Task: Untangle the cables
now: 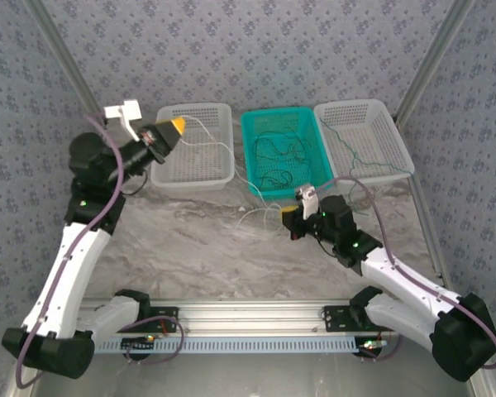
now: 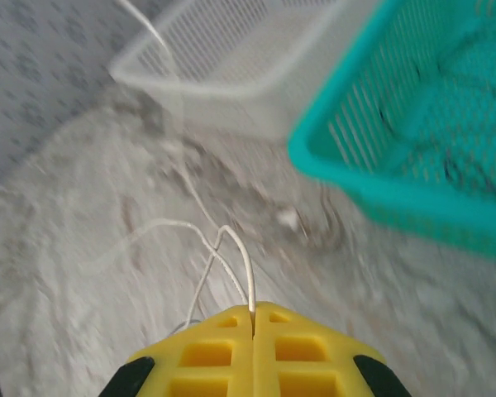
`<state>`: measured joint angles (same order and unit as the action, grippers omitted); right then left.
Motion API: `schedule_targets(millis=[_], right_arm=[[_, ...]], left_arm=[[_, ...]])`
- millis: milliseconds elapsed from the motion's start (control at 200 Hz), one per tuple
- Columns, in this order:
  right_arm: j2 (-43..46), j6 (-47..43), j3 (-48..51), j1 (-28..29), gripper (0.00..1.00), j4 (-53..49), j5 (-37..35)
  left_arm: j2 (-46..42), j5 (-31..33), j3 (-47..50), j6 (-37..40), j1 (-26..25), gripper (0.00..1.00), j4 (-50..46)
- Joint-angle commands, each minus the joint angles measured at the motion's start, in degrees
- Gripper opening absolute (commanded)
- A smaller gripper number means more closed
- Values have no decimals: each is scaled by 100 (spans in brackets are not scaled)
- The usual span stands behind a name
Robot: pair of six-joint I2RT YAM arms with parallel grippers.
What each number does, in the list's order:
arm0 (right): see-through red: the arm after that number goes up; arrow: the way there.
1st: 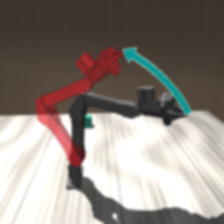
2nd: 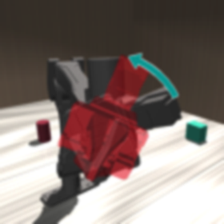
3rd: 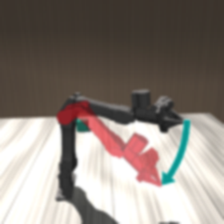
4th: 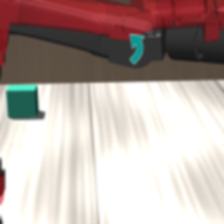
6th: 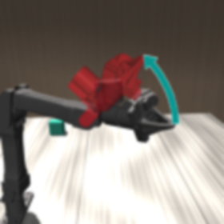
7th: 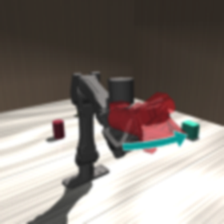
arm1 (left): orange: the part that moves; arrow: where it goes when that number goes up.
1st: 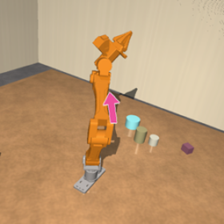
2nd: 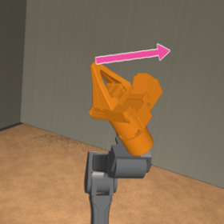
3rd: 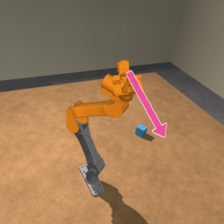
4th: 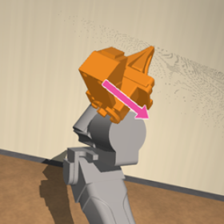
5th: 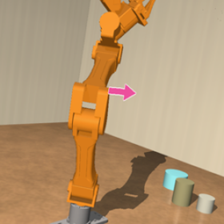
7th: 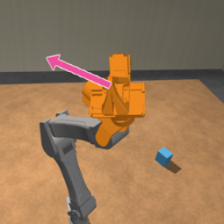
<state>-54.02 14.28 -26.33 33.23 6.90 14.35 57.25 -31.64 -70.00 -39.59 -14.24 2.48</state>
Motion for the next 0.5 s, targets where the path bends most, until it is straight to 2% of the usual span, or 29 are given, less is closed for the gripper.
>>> schedule_targets(millis=[0, 330, 495], right_arm=[[25, -5, 262, -31, 0, -107, -313], [-315, 4, 936, -38, 0, 126, -822], [-706, 136, 937, -38, 0, 408, -797]], left_arm=[[77, 455, -498, 922, 26, 0, -841], [957, 559, -2049, 1323, 172, 0, -831], [1697, 362, -3299, 1230, 381, 0, -804]])
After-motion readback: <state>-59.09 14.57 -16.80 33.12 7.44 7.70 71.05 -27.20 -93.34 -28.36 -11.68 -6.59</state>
